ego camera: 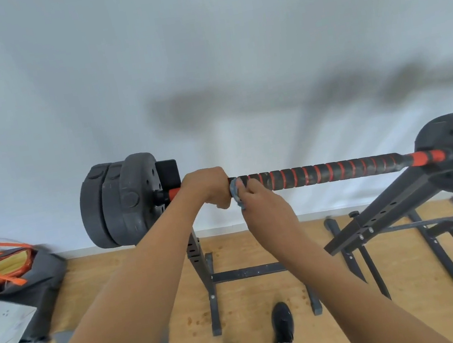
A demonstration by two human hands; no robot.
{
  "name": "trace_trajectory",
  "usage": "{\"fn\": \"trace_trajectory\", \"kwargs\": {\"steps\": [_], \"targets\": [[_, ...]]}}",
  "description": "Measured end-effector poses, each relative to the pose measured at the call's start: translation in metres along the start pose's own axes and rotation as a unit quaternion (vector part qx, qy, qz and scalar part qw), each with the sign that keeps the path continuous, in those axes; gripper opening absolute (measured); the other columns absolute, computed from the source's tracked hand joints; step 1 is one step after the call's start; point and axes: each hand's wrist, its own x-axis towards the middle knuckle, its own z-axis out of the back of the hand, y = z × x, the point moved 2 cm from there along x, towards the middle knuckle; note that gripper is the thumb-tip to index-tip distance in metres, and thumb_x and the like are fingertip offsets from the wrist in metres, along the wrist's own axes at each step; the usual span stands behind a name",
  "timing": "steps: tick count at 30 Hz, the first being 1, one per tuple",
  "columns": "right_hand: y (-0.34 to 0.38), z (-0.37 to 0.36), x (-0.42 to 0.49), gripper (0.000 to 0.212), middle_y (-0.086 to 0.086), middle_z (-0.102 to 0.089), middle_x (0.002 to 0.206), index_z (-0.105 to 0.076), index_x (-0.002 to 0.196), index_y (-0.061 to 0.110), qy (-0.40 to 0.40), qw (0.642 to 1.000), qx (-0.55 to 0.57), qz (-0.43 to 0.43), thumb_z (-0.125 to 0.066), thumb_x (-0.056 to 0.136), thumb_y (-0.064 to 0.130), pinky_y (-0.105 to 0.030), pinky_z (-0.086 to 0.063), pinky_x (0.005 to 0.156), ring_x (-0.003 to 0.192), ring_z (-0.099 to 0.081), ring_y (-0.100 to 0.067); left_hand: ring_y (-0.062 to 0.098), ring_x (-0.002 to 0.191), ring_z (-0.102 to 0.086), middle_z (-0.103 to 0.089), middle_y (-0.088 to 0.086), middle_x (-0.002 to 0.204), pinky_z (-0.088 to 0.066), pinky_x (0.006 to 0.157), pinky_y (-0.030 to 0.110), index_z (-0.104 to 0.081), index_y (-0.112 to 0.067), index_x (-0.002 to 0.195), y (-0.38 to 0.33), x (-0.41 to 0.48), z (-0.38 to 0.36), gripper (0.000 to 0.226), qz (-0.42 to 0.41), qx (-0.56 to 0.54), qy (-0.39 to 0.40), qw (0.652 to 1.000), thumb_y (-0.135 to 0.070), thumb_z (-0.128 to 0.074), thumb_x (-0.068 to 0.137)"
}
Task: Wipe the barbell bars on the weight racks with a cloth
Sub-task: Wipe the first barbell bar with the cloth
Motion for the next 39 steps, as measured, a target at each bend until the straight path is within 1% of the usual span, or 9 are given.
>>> {"fn": "trace_trajectory", "kwargs": {"steps": [3,7,10,13,17,20,24,30,39], "targets": [[-0.014,0.004,-0.015,0.056,0.002,-0.043,0.095,-0.051,0.146,0.022,-0.027,0.998,0.05,0.016,-0.06,0.093,0.005,-0.027,-0.035,0.053,0.066,-0.043,-0.016,0.023,0.062,-0.06,-0.065,0.003,0.076,-0.05,0.064,0.03,-0.061,-0.013,0.083,0.002,0.003,0.002,0.015,-0.015,-0.013,0.025,0.999,-0.02,-0.073,0.075],[-0.04,0.024,-0.021,0.013,0.009,-0.045,0.086,-0.072,0.098,0.026,0.018,0.998,0.058,0.029,-0.06,0.094,0.024,-0.027,-0.042,0.057,0.067,-0.05,-0.011,0.022,0.058,-0.06,-0.061,0.0,0.067,-0.049,0.063,0.028,-0.06,-0.016,0.081,0.002,0.0,0.002,0.016,-0.007,-0.036,0.017,0.999,-0.02,-0.073,0.073],[-0.059,0.054,-0.011,0.017,0.008,-0.05,0.081,-0.068,0.08,0.025,0.003,0.996,0.089,0.006,-0.064,0.093,0.036,-0.026,-0.039,0.058,0.069,-0.051,-0.009,0.021,0.059,-0.06,-0.06,-0.001,0.067,-0.048,0.063,0.028,-0.06,-0.017,0.082,0.003,-0.002,0.003,0.016,-0.008,-0.049,0.013,0.999,-0.021,-0.073,0.073],[-0.066,0.078,0.019,0.023,0.007,-0.053,0.085,-0.068,0.081,0.021,-0.082,0.994,0.072,0.001,-0.065,0.095,0.039,-0.029,-0.044,0.058,0.07,-0.054,-0.013,0.02,0.061,-0.061,-0.063,-0.003,0.069,-0.049,0.066,0.029,-0.059,-0.02,0.083,0.002,-0.002,0.001,0.022,-0.008,-0.06,-0.006,0.998,-0.031,-0.075,0.074],[-0.054,0.064,0.051,0.011,0.011,-0.06,0.097,-0.071,0.095,0.027,-0.048,0.997,0.004,0.065,-0.061,0.098,0.03,-0.032,-0.049,0.062,0.081,-0.06,-0.017,0.019,0.075,-0.067,-0.068,-0.007,0.082,-0.052,0.071,0.032,-0.058,-0.024,0.094,0.003,-0.007,-0.005,0.043,-0.022,-0.049,-0.087,0.995,-0.054,-0.082,0.075],[-0.051,0.049,0.059,0.016,0.01,-0.06,0.096,-0.074,0.101,0.031,-0.014,0.996,0.035,0.079,-0.061,0.094,0.023,-0.034,-0.051,0.065,0.082,-0.06,-0.015,0.02,0.079,-0.063,-0.06,-0.008,0.083,-0.052,0.072,0.035,-0.05,-0.025,0.094,-0.003,-0.02,-0.018,0.038,-0.049,-0.029,-0.249,0.967,-0.051,-0.076,0.083],[-0.05,0.041,0.06,0.018,0.004,-0.056,0.093,-0.075,0.093,0.022,-0.015,0.993,0.07,0.089,-0.057,0.095,0.026,-0.034,-0.05,0.064,0.078,-0.055,-0.016,0.022,0.065,-0.06,-0.055,-0.006,0.071,-0.049,0.064,0.033,-0.05,-0.024,0.083,-0.015,-0.022,-0.03,0.02,-0.005,0.033,-0.314,0.949,-0.039,-0.06,0.091],[-0.048,0.024,0.05,0.009,0.003,-0.035,0.083,-0.066,0.084,0.011,-0.061,0.985,0.03,0.161,-0.065,0.091,0.004,-0.024,-0.024,0.048,0.067,-0.037,-0.017,0.017,0.055,-0.052,-0.055,-0.004,0.064,-0.038,0.055,0.028,-0.047,-0.022,0.066,-0.013,-0.012,-0.013,0.022,0.02,0.027,-0.219,0.975,-0.026,-0.059,0.083],[-0.049,0.028,0.023,0.032,0.002,-0.041,0.091,-0.063,0.108,0.009,-0.057,0.973,-0.048,0.218,-0.075,0.08,0.001,-0.025,-0.036,0.041,0.073,-0.037,-0.013,0.02,0.059,-0.056,-0.059,-0.003,0.065,-0.045,0.057,0.028,-0.054,-0.021,0.073,-0.01,-0.006,-0.003,0.018,0.012,-0.017,-0.105,0.994,-0.031,-0.066,0.081]]}}
